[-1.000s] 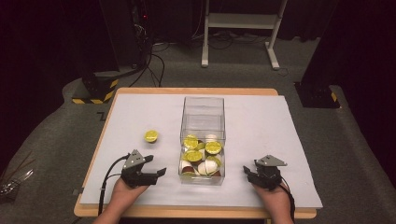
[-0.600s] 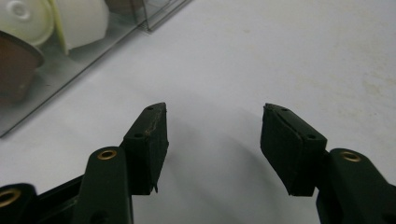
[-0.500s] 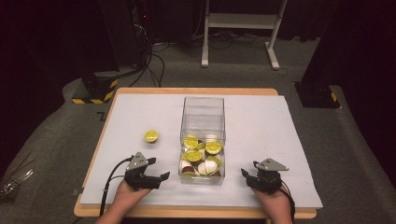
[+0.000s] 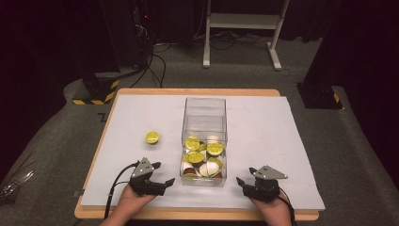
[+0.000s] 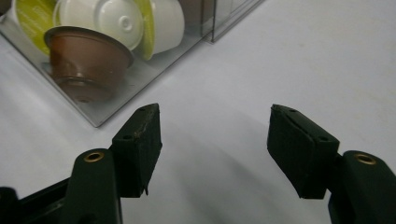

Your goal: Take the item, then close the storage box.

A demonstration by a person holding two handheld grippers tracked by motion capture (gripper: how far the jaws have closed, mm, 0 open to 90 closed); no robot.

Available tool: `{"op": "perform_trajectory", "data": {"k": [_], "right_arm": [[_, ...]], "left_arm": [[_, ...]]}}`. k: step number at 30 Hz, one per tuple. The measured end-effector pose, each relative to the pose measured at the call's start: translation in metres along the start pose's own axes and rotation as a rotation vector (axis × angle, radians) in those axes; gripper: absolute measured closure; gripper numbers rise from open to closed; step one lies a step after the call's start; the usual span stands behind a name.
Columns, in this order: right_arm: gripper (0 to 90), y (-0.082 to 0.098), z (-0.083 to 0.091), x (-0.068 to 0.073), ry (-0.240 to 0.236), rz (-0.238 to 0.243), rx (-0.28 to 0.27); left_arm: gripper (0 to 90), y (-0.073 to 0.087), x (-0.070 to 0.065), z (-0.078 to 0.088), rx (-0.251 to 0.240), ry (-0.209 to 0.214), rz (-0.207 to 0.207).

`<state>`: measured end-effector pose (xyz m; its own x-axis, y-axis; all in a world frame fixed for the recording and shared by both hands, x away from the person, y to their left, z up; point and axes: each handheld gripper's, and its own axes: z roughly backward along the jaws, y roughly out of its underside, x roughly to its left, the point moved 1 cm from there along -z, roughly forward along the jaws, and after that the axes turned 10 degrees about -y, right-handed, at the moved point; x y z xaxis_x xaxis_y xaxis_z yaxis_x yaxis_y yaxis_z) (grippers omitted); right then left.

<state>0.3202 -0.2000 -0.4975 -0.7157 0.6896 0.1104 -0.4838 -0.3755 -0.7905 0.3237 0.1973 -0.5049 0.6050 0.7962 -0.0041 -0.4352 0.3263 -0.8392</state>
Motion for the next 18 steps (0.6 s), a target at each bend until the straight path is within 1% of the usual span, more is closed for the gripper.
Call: {"op": "perform_trajectory", "data": {"k": [1,3,4,6,7,8,9,10,13,15,18], "right_arm": [[34.2,-0.001,0.0,0.002,-0.011,0.001,-0.004],[33.9,-0.001,-0.001,0.006,-0.024,-0.001,-0.008],[33.9,-0.001,-0.001,0.006,-0.024,-0.001,-0.008],[33.7,-0.002,-0.003,0.01,-0.036,0.014,0.0],[33.7,-0.002,-0.003,0.01,-0.036,0.014,0.0],[33.7,-0.003,-0.005,0.013,-0.047,0.02,0.004],[33.6,-0.003,-0.006,0.014,-0.049,0.024,0.006],[33.6,-0.003,-0.006,0.014,-0.049,0.024,0.006],[33.3,-0.002,-0.008,0.018,-0.063,0.04,0.015],[33.1,-0.002,-0.008,0.019,-0.07,0.045,0.02],[33.0,-0.002,-0.01,0.02,-0.078,0.041,0.024]], "left_arm": [[13.6,0.0,-0.003,-0.002,0.008,0.004,-0.015],[13.6,0.0,-0.005,-0.001,0.003,0.007,-0.02],[13.6,0.0,-0.005,-0.001,0.003,0.007,-0.02],[13.6,0.0,-0.006,0.0,-0.002,0.017,-0.005],[13.6,0.0,-0.007,0.001,-0.004,0.016,-0.018],[13.6,0.0,-0.009,0.001,-0.006,0.021,-0.025],[13.6,0.0,-0.01,0.0,-0.004,0.031,-0.018],[13.6,0.0,-0.01,0.0,-0.004,0.031,-0.018],[13.6,-0.002,-0.014,-0.001,-0.001,0.045,-0.03],[13.6,-0.002,-0.015,-0.002,-0.003,0.048,-0.03],[13.6,-0.003,-0.015,-0.004,-0.005,0.051,-0.031]]}}
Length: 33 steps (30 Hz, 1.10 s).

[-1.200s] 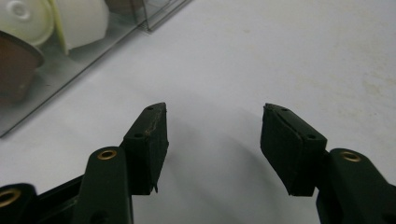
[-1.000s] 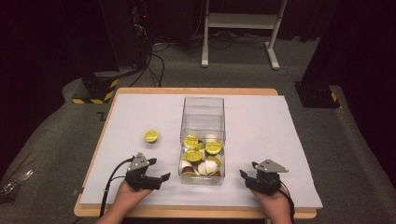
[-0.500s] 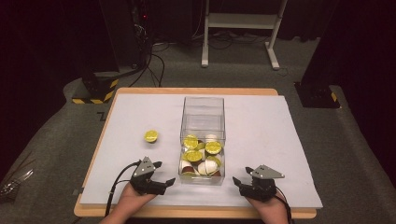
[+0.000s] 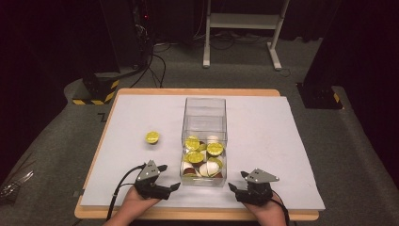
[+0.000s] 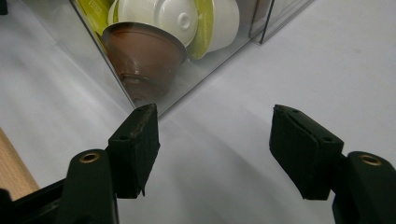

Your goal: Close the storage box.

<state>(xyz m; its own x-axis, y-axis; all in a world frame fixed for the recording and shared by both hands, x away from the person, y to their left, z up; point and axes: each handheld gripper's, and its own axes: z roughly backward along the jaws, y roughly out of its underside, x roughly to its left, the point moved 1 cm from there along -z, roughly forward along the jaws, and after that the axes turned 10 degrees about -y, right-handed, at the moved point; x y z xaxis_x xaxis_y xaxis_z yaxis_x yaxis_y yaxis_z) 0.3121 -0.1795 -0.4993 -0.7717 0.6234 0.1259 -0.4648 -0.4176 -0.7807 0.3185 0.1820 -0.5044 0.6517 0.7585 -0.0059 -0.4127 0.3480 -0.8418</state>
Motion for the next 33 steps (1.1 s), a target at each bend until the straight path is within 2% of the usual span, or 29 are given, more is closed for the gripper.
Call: {"op": "perform_trajectory", "data": {"k": [7,10,12,16,19,24,29,33], "right_arm": [[32.7,-0.001,-0.006,0.002,-0.032,0.014,0.009],[32.5,-0.001,-0.008,0.005,-0.046,0.026,0.015],[32.5,-0.002,-0.008,0.008,-0.05,0.044,0.014],[32.5,-0.004,-0.008,0.01,-0.054,0.05,0.01],[32.5,-0.006,-0.007,0.013,-0.052,0.066,-0.007],[32.0,-0.009,-0.005,0.013,-0.044,0.06,-0.039],[31.5,-0.01,-0.008,0.013,-0.052,0.07,-0.037],[31.5,-0.011,-0.009,0.014,-0.052,0.072,-0.039]], "left_arm": [[13.6,-0.002,-0.001,-0.003,0.002,0.014,0.008],[13.8,-0.003,-0.004,-0.005,-0.001,0.02,-0.004],[13.7,-0.004,-0.009,-0.007,0.005,0.015,-0.028],[13.8,-0.005,-0.012,-0.007,0.005,0.009,-0.041],[13.7,-0.007,-0.015,-0.008,0.003,0.008,-0.029],[12.3,-0.008,-0.017,-0.008,0.01,-0.01,-0.033],[14.3,-0.008,-0.014,-0.007,0.003,-0.021,-0.017],[14.9,-0.008,-0.012,-0.006,0.003,-0.026,-0.021]]}}
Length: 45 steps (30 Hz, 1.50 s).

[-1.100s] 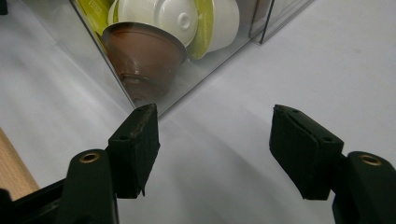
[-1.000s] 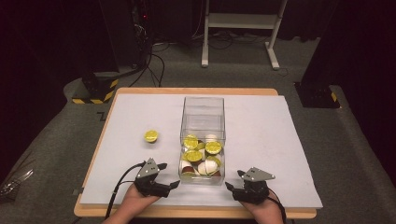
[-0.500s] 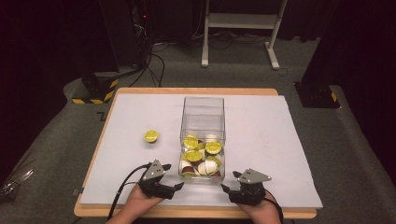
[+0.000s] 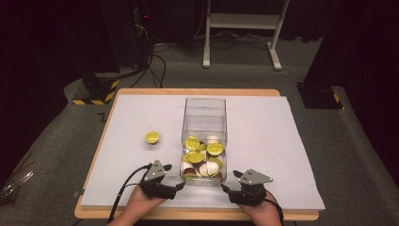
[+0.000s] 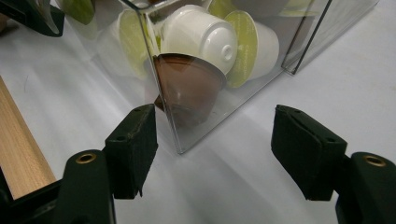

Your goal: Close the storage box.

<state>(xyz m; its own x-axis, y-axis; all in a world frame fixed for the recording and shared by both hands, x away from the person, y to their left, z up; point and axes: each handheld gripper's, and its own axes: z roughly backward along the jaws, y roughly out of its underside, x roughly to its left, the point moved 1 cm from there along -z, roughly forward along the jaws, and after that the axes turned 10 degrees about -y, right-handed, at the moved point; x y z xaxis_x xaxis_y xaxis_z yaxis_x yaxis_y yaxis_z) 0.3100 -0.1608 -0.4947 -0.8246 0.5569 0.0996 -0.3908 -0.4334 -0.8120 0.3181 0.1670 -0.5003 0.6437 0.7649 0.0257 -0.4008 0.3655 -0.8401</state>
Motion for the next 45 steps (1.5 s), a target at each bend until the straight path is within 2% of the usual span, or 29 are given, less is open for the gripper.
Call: {"op": "perform_trajectory", "data": {"k": [8,11,16,19,28,45], "right_arm": [[31.1,0.0,-0.001,-0.001,0.001,0.007,-0.014],[31.7,-0.001,-0.001,-0.002,0.011,0.011,-0.026],[32.2,-0.002,0.0,-0.003,0.026,0.011,-0.039],[32.5,-0.002,0.001,-0.003,0.043,0.013,-0.05],[32.7,-0.007,-0.003,-0.004,0.081,0.022,-0.057],[32.8,-0.014,-0.005,-0.007,0.127,0.006,-0.086]], "left_arm": [[14.4,-0.002,0.0,-0.001,-0.003,-0.013,0.003],[14.7,-0.003,0.0,-0.003,-0.002,-0.012,0.024],[15.1,-0.005,0.0,-0.006,-0.008,-0.016,0.024],[15.8,-0.005,0.0,-0.006,-0.015,-0.02,0.037],[16.3,-0.009,0.005,-0.006,-0.044,-0.084,0.054],[17.4,-0.013,0.01,-0.012,-0.048,-0.091,0.071]]}}
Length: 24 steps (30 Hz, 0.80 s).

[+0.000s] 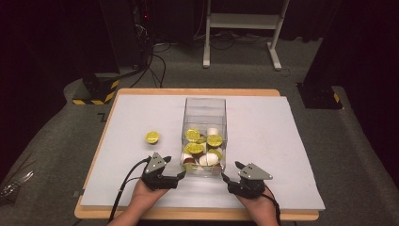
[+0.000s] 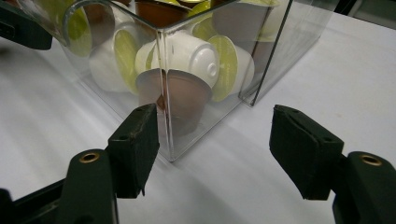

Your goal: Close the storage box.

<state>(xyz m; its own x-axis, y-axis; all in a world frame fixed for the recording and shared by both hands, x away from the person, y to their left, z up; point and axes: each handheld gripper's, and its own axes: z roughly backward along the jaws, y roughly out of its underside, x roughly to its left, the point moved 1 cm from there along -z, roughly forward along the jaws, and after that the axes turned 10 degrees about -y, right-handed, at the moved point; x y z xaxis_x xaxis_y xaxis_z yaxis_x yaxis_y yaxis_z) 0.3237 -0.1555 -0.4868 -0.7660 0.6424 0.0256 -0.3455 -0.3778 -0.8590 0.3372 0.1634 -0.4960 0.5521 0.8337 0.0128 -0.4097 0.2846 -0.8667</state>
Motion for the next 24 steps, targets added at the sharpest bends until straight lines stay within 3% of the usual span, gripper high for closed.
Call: {"op": "perform_trajectory", "data": {"k": [4,24], "right_arm": [[32.8,-0.0016,-0.0022,-0.0001,0.0,0.0,-0.001],[33.2,-0.0093,-0.0062,-0.0084,0.02,-0.037,-0.033]], "left_arm": [[17.4,0.0002,0.0028,-0.0011,0.002,-0.002,0.017],[17.9,-0.0069,0.0079,-0.0084,0.001,-0.018,0.024]]}}
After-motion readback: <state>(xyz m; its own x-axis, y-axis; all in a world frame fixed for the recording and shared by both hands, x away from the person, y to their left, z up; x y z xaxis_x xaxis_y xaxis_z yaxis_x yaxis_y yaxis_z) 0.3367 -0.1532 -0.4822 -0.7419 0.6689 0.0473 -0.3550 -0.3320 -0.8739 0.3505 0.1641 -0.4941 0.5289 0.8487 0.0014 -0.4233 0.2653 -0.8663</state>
